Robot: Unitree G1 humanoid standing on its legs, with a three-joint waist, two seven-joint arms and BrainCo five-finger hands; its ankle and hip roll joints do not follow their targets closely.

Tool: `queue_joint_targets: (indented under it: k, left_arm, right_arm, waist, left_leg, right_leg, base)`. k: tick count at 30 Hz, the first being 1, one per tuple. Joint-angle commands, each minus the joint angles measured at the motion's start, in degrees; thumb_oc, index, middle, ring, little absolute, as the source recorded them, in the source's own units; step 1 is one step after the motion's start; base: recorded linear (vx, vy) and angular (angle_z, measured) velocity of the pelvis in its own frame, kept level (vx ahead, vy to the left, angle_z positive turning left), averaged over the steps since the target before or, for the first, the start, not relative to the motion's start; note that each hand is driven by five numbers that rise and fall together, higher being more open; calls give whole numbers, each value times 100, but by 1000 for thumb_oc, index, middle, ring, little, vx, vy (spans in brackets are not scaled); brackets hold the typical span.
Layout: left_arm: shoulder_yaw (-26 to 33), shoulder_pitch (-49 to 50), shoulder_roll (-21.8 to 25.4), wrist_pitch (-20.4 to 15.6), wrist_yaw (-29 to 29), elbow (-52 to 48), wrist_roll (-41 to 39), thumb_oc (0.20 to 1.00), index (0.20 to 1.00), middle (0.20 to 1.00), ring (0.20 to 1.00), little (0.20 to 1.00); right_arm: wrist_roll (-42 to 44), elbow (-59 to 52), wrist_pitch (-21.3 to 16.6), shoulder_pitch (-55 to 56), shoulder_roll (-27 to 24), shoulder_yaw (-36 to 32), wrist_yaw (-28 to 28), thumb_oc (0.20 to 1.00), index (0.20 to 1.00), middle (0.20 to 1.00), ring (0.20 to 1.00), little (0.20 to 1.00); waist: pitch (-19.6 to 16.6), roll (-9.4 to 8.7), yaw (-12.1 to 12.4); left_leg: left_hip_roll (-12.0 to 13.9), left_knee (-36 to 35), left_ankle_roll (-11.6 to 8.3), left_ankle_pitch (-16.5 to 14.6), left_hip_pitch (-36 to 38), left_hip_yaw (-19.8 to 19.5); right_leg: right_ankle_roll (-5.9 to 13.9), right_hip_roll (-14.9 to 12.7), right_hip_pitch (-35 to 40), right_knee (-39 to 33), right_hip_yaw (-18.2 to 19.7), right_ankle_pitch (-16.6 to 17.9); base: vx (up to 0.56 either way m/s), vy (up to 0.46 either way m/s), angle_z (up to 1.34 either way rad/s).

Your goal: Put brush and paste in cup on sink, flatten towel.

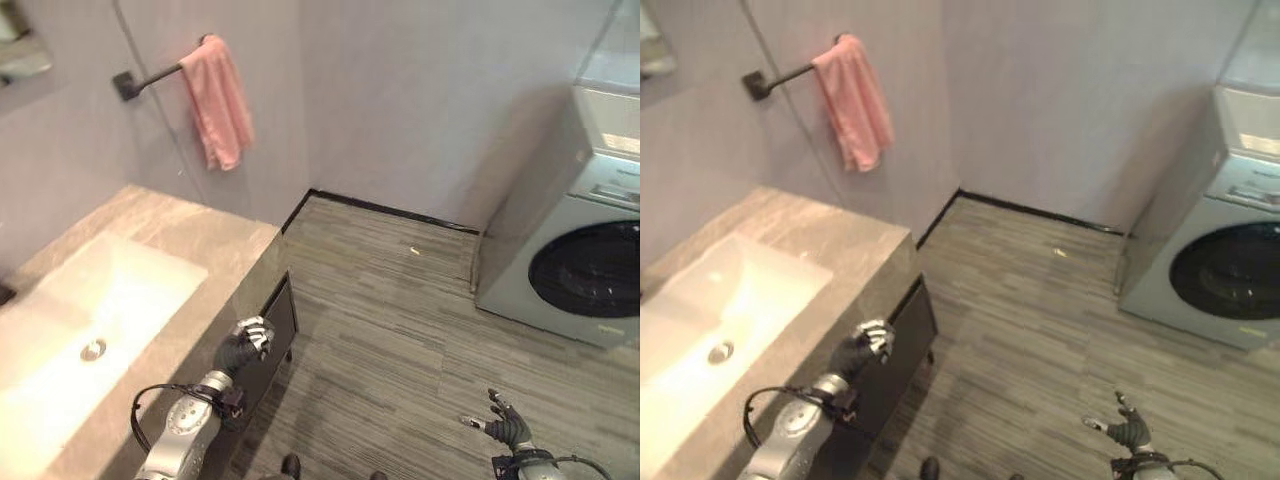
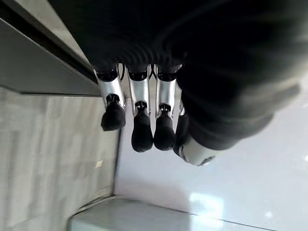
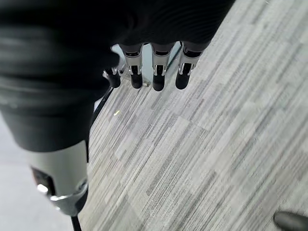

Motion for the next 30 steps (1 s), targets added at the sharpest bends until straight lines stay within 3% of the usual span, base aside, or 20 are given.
queue_joint_targets:
  k: [1, 4, 6, 9, 11, 12, 17, 21, 26, 30]
  left_arm:
    - [190, -172, 106, -154, 111, -133, 82, 200, 200, 200, 200, 200]
    - [124, -192, 70, -122, 221, 169, 319, 200, 200, 200, 200, 200]
    - [150, -154, 6, -41, 355, 579, 572, 200, 200, 200, 200, 200]
    - [202, -144, -103, 20, 445, 1040, 696, 200, 200, 200, 200, 200]
    - [218, -116, -205, 35, 484, 1427, 864, 598, 598, 598, 598, 598]
    - [243, -128, -285, 48, 562, 1729, 957, 1000, 1000, 1000, 1000, 1000]
    - [270, -219, -560, 148, 769, 2680, 1337, 1000, 1000, 1000, 1000, 1000]
    - [322, -255, -592, 185, 891, 2902, 1513, 1000, 1000, 1000, 1000, 1000]
    - [306, -358, -602, 193, 923, 2954, 1467, 1000, 1000, 1000, 1000, 1000]
    - [284, -492, -590, 186, 1010, 2754, 1385, 1000, 1000, 1000, 1000, 1000]
  right_arm:
    - [-19, -170, -243, -400, -75, -23, -82, 1000, 1000, 1000, 1000, 1000]
    - [-41, 42, -208, -451, 29, 89, -57, 1000, 1000, 1000, 1000, 1000]
    - [-17, 318, -113, -541, 130, 225, -9, 1000, 1000, 1000, 1000, 1000]
    - [146, 357, -50, -487, 247, 195, 26, 1000, 1000, 1000, 1000, 1000]
    - [496, 451, -80, -361, 369, 145, 134, 1000, 1000, 1000, 1000, 1000]
    - [499, 623, -96, -330, 416, 191, 129, 1000, 1000, 1000, 1000, 1000]
    - [175, 1123, -9, -360, 409, 427, 100, 1000, 1000, 1000, 1000, 1000]
    - [165, 1559, 73, -379, 429, 391, 91, 1000, 1000, 1000, 1000, 1000]
    - [105, 1575, 95, -405, 385, 402, 107, 1000, 1000, 1000, 1000, 1000]
    - [309, 1361, 68, -425, 316, 391, 202, 1000, 1000, 1000, 1000, 1000]
  waist:
    - [82, -231, 122]
    - [96, -233, 134]
    - [124, -239, 209]
    - [122, -265, 236]
    - [84, -299, 243]
    - [62, -320, 261]
    - [-36, -359, 284]
    - [-31, -354, 270]
    - [163, -366, 235]
    - [480, -385, 250]
  left_leg:
    - [132, 415, 37, -266, -121, -7]
    - [100, 394, 132, -380, 27, 195]
    - [133, 398, 142, -413, 119, 417]
    - [163, 455, 124, -461, 151, 567]
    - [169, 606, 80, -465, 108, 562]
    - [161, 678, 49, -429, 87, 532]
    - [181, 614, -20, -330, 129, 467]
    - [260, 639, -45, -357, 155, 425]
    - [273, 1293, -60, -621, -54, 348]
    - [403, 2498, -111, -907, -546, 225]
  right_leg:
    - [201, 111, 36, 550, -249, -9]
    - [318, 51, -89, 765, -283, 145]
    - [395, -25, -251, 855, -686, 428]
    - [374, -90, -294, 714, -1104, 517]
    - [300, -27, -138, 415, -1088, 351]
    - [258, 10, -45, 290, -1078, 354]
    - [220, 48, 133, 46, -1207, 415]
    - [155, 112, 97, 273, -1249, 197]
    - [86, 124, -127, 943, -1274, -86]
    - [7, 123, -381, 1763, -1408, -496]
  base:
    - [52, 95, -65]
    - [49, 94, -42]
    - [-12, 37, -26]
    - [-15, 3, -73]
    - [12, -23, -32]
    - [22, -51, -3]
    - [22, -44, 10]
    - [7, -54, 9]
    - [-31, -47, 10]
    - [-68, -77, 10]
